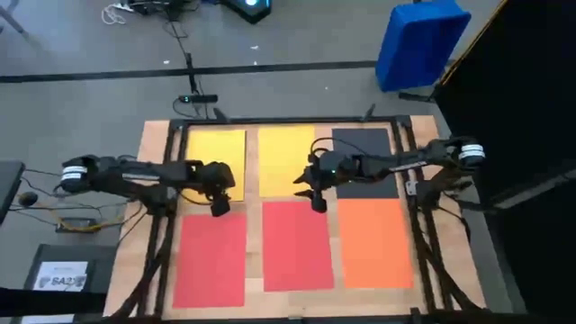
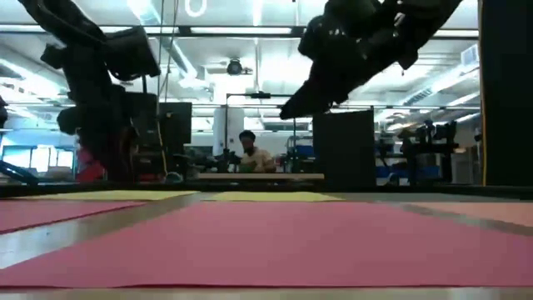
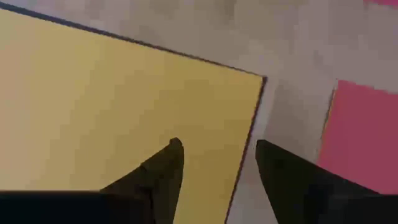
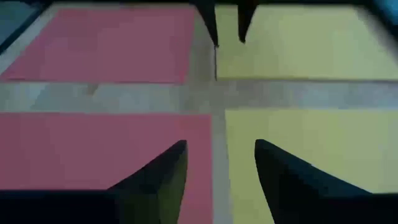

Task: Organize paper
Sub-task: Stack the yellow paper on top of the yellow paper

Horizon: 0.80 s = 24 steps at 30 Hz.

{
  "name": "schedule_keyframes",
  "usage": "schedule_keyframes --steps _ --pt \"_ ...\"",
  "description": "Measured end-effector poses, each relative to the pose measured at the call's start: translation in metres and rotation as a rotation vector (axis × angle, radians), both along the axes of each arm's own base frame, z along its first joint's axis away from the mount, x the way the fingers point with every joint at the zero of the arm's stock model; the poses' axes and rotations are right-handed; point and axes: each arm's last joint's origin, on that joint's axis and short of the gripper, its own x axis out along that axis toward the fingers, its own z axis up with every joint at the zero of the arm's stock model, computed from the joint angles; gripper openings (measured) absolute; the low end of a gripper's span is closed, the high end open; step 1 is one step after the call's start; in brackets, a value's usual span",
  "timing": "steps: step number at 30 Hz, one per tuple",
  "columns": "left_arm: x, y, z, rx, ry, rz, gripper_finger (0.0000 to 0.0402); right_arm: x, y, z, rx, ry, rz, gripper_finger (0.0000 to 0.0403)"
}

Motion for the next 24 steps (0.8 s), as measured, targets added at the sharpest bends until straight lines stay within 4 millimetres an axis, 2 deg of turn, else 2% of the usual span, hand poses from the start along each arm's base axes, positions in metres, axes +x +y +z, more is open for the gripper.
schedule_keyframes --steps 10,24 --pt "0.007 0.001 -0.015 0.034 0.069 -0.125 0.0194 0.007 0.006 -0.008 0.027 -0.010 -0.026 0.0162" --pt "0.011 0.002 -0.018 0.036 0.078 -0.130 0.0193 0.008 0.006 -0.005 0.022 -0.043 -0.032 0.0162"
